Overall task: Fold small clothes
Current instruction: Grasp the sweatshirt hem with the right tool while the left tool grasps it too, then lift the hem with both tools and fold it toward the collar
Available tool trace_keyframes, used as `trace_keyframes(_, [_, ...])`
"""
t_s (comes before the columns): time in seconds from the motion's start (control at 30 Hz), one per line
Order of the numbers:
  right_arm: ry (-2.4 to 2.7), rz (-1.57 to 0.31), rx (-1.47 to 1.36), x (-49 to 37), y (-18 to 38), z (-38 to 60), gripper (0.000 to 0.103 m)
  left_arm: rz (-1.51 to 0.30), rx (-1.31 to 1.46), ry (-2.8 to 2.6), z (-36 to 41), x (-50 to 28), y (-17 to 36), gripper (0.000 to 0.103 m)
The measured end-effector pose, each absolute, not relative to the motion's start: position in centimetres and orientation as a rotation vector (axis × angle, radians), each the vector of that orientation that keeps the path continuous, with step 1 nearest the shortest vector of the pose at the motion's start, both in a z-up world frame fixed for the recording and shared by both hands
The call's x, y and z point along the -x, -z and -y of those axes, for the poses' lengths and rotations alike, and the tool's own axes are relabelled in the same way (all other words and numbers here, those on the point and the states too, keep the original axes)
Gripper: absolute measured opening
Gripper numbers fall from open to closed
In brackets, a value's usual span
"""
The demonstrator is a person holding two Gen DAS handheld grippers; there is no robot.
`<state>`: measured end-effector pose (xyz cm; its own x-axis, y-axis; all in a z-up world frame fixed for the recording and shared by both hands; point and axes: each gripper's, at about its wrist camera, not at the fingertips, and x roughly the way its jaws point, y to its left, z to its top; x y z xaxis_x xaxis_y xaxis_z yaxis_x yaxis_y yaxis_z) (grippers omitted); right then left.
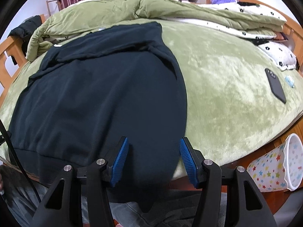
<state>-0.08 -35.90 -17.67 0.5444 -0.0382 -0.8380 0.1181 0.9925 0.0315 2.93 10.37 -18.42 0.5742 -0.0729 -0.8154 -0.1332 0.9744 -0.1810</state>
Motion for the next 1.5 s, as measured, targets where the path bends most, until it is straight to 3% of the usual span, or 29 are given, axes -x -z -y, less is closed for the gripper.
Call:
trace_keyframes(0.33, [0.052, -1.045, -0.158, 0.0, 19.6, 36.7, 0.056, -1.000, 0.222, -0.022, -9.9, -3.3, 19.6, 0.058])
trace_keyframes(0.43, [0.025, -1.036, -0.151, -0.1, 19.4, 36.3, 0.033, -0.999, 0.216, -0.001, -9.6, -3.3, 19.5, 0.045])
trace_keyframes(0.5, [0.018, -1.019, -0.133, 0.0, 19.0, 35.9, 0.015, -0.988, 0.212, 0.007, -9.4, -3.1, 19.2, 0.031])
trace_keyframes(0.57, [-0.004, -1.001, -0.151, 0.0, 18.4, 35.9, 0.011, -0.967, 0.211, 0.022, -9.2, -2.9, 18.8, 0.018])
trace_keyframes(0.63, [-0.044, -0.959, -0.191, 0.2, 17.2, 36.3, 0.009, -0.936, 0.211, 0.039, -9.1, -2.7, 18.0, 0.012])
trace_keyframes(1.1, [-0.116, -0.740, -0.259, -3.5, 6.6, 37.1, 0.009, -0.713, 0.294, 0.012, -10.1, -5.8, 8.6, 0.009])
trace_keyframes(1.5, [-0.082, -0.616, -0.333, -14.8, 2.3, 38.5, 0.009, -0.625, 0.311, -0.015, -10.7, -17.1, 5.3, 0.009])
